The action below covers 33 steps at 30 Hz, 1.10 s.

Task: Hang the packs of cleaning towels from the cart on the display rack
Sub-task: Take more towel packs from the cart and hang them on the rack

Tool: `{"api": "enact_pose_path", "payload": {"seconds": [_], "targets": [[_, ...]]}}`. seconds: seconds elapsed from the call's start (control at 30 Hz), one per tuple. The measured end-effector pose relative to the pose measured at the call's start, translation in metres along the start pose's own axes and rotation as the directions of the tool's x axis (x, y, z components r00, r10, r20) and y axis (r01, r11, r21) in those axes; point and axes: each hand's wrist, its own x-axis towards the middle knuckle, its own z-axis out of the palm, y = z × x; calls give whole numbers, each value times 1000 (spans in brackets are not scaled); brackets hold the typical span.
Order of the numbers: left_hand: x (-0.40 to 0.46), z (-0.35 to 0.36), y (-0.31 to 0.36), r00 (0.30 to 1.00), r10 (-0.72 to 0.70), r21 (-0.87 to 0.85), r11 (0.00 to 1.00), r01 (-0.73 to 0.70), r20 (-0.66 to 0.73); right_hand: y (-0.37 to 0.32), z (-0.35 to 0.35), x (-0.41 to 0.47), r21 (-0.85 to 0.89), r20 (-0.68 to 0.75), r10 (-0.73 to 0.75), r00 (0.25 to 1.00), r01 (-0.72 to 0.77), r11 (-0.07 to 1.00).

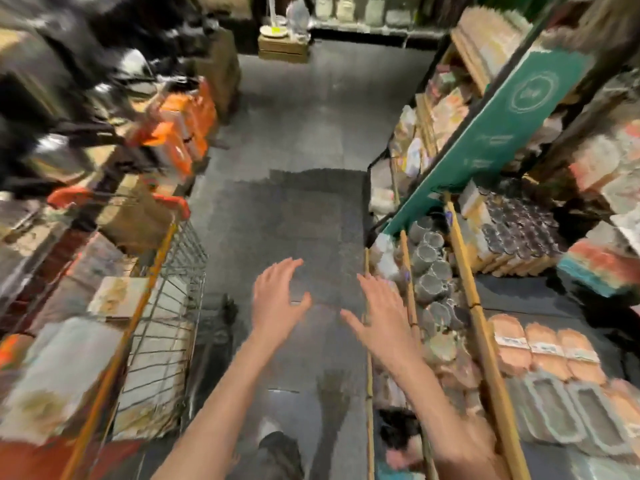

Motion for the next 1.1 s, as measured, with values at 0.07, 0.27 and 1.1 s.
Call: {"api": "enact_pose_path", "payload": {"seconds": [0.07,0.27,1.1], "targets": [[15,-21,-27,996,-67,-7,998,67,-51,-29,13,32,-24,31,-69,997,70,997],[49,-70,-94,943,-259,-61,966,252,-209,-99,45,111,-28,153,-239,959,247,969],[59,-137,-287,141,-893,-614,402,679,-427,-332,234,342,332,574,-758,308,759,560]]}}
